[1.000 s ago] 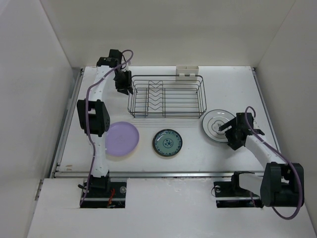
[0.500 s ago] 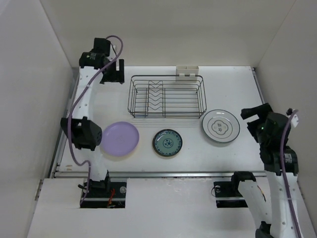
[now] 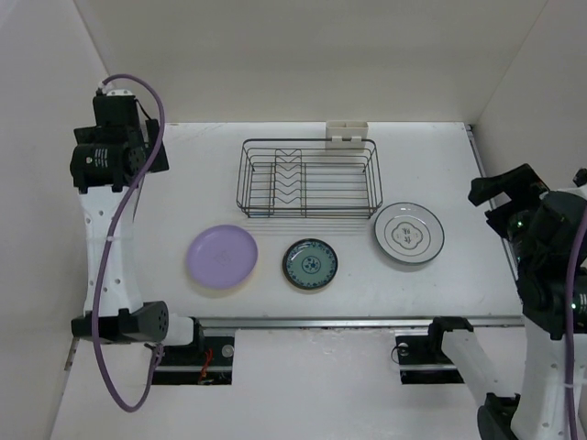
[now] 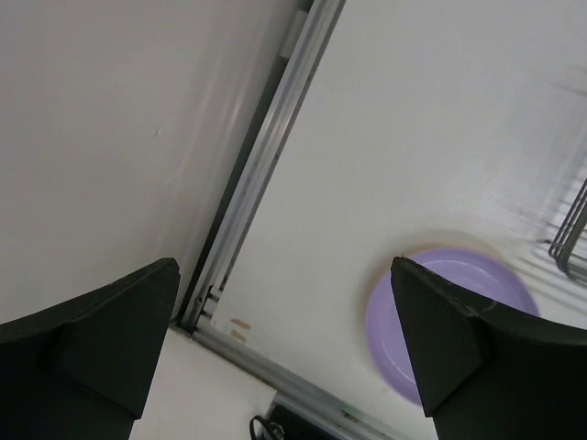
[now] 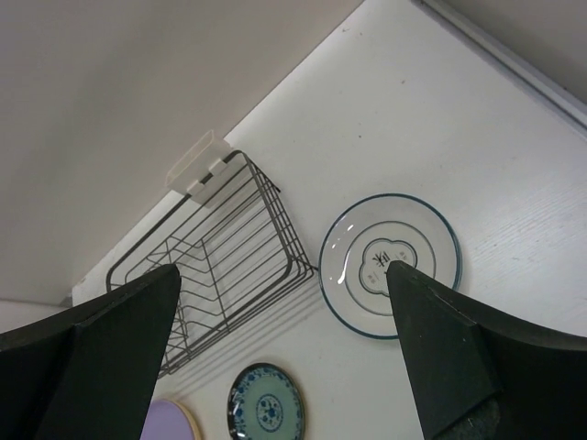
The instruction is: Unload the plates from the dish rack
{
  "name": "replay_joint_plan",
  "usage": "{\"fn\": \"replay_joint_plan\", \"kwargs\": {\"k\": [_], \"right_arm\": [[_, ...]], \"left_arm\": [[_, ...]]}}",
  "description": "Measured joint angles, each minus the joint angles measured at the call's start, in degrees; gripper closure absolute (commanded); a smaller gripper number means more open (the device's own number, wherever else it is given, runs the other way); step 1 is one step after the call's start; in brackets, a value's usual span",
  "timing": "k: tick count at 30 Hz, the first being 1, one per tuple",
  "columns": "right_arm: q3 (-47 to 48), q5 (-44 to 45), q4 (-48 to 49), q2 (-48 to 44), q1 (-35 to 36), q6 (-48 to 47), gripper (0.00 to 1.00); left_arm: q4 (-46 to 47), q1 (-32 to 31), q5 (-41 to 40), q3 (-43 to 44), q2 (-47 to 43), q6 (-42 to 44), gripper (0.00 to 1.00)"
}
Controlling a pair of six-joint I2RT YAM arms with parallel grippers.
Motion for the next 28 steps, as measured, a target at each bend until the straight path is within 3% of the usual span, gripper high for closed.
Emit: {"fn": "replay_joint_plan", "kwargs": {"k": [7, 28], "right_arm": [[4.0, 1.4, -3.2, -5.0, 0.0, -4.1, 0.00], [5.5, 0.0, -11.5, -13.2, 0.0, -5.9, 0.00]], "left_arm": [[-1.3, -0.1, -0.9, -6.6, -5.7, 0.1, 0.00], [-1.9, -0.1, 2.6, -12.1, -12.7, 0.3, 0.00]]}}
